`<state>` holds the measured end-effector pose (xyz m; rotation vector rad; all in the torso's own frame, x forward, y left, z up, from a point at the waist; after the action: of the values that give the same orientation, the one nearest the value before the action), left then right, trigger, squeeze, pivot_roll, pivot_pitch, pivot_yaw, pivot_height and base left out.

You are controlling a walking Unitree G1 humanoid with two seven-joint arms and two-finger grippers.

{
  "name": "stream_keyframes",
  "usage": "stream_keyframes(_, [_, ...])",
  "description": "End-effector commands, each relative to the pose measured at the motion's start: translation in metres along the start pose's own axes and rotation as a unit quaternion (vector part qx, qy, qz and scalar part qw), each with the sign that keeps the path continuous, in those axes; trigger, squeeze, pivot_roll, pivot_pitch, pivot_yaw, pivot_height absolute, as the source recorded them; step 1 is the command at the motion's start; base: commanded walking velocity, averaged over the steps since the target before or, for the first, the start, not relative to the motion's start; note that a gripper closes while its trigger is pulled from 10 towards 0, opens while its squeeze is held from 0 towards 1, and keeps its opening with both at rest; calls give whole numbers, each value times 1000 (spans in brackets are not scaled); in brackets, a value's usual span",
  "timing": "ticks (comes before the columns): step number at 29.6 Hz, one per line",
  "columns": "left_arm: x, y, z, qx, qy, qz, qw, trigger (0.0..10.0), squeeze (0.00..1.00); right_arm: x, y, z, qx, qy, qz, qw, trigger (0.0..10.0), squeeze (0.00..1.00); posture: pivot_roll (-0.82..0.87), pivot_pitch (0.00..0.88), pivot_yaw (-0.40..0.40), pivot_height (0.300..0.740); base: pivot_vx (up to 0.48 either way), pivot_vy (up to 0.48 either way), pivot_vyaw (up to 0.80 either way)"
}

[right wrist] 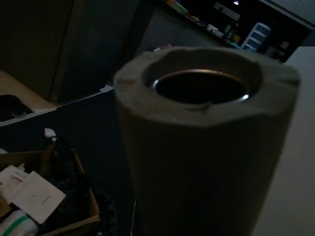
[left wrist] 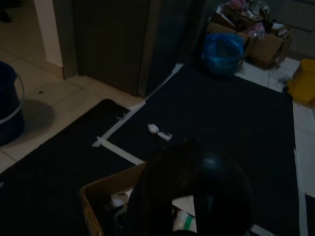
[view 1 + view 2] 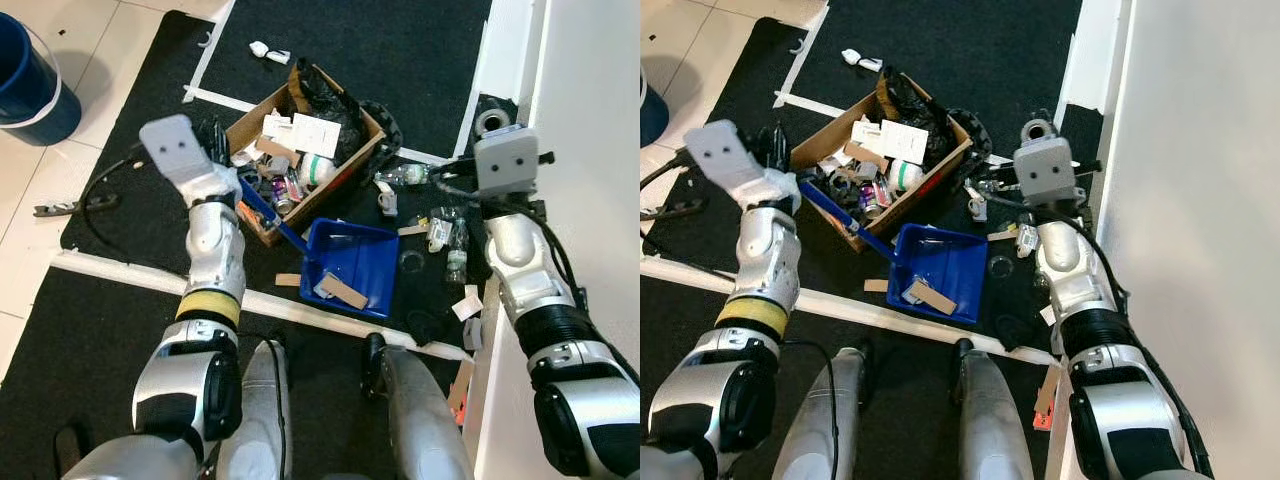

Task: Sweep floor

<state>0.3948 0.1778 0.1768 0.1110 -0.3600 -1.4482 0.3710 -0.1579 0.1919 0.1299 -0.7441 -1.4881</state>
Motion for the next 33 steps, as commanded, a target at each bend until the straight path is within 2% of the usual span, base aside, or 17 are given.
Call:
stream_keyframes(1, [-1,-7,-23,-62,11,0,998,10000,0,-2,-6,-1,4,-18,7,1000,10000,0,50,439,-66,740,0,0,0])
stream_keyframes(10, [12,4,-19,-75,36,-4,997,10000,0,-14,-14,-10,-27,-17,4,1000,10000,0,57,438,-61,740,0,0,0])
stream_keyframes(18, [21,13,-7,-62,68,6,996,10000,0,-14,-18,-23,-71,-13,-16,997,10000,0,66,439,-56,740,0,0,0])
stream_keyframes(22, [28,15,-5,-60,103,10,993,10000,0,-17,-24,-31,-101,-3,-26,995,10000,0,70,440,-49,740,0,0,0])
stream_keyframes(26, [31,16,-6,-67,117,13,991,10000,0,-16,-26,-33,-108,-1,-31,994,10000,0,73,441,-44,740,0,0,0])
stream_keyframes(28, [38,22,0,-64,123,14,990,10000,0,-16,-25,-34,-110,-2,-34,993,10000,0,72,443,-41,740,0,0,0])
stream_keyframes(33, [47,28,10,-52,105,5,993,10000,0,-15,-24,-33,-109,-2,-36,993,10000,0,73,441,-40,740,0,0,0])
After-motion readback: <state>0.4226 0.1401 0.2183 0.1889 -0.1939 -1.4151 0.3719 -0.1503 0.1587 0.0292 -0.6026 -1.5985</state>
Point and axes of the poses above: a point about 5 cm out from each wrist's last joint towards the gripper, its own y axis pointing out of the wrist towards the gripper, its own z axis along the axis of the wrist's last joint, x = y × z, the point moved 2 cm from there along y, pointing out of the wrist towards the gripper, and after that the axes turned 2 degrees about y, right-handed, at the moved point
